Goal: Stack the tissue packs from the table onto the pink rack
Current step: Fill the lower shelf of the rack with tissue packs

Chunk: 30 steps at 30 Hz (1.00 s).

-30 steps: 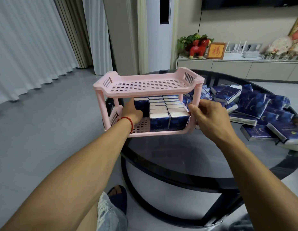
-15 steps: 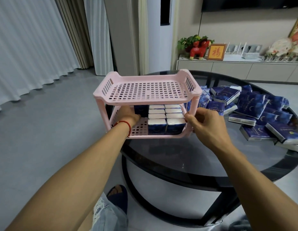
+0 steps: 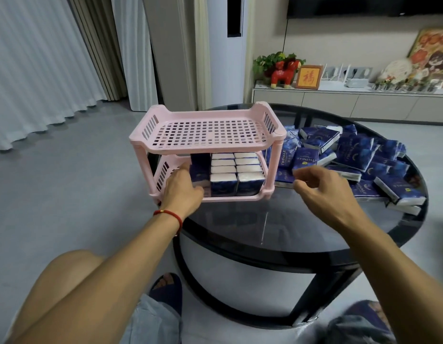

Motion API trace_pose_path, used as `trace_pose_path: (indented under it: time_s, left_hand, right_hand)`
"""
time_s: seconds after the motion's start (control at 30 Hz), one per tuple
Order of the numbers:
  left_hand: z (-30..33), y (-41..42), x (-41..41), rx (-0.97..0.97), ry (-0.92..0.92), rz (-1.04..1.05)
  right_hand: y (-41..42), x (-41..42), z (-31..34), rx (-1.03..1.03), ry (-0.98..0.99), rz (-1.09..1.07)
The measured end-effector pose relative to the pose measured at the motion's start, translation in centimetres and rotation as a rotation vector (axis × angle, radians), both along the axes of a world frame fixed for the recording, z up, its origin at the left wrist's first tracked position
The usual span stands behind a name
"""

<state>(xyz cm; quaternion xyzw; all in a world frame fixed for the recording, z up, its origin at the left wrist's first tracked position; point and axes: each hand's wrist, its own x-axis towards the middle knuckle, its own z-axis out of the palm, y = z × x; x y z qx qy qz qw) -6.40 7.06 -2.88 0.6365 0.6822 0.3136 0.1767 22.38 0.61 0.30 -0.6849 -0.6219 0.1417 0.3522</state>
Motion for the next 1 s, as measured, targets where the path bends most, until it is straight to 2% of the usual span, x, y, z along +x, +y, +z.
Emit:
trace_pose_path:
  time_s: [0.2, 0.4, 0.5, 0.63, 0.7, 0.87, 1.0]
  left_hand:
    - [-0.3, 1.7, -0.4, -0.039, 0.060, -0.036]
    - [0.0, 2.7, -1.3, 0.021, -0.054, 0.026]
    - [0.1, 2.7, -1.4, 0.058, -0.090, 0.074]
    - [0.2, 2.5, -1.2, -0.029, -0.032, -0.039]
    - [0.4, 2.6, -1.1, -0.043, -0.032, -0.048]
    - [0.6, 2.4, -1.5, 0.078, -0.011, 0.015]
    - [1.5, 2.9, -1.4, 0.059, -0.048, 0.037]
  right_hand:
    - [0.0, -0.1, -0.7, -0.015, -0.052, 0.046]
    - [0.8, -0.1, -0.7, 0.005, -0.071, 0.044]
    - [1.0, -0.6, -0.4, 0.027, -0.011, 0.099]
    - [1.4, -2.6, -0.4, 0.022, 0.048, 0.245]
    - [1.8, -3.3, -0.6, 0.061, 0.097, 0.224]
    - [2.7, -3.5, -1.0, 0.101, 0.118, 0.176]
    - [2.8, -3.7, -0.8, 0.145, 0.153, 0.170]
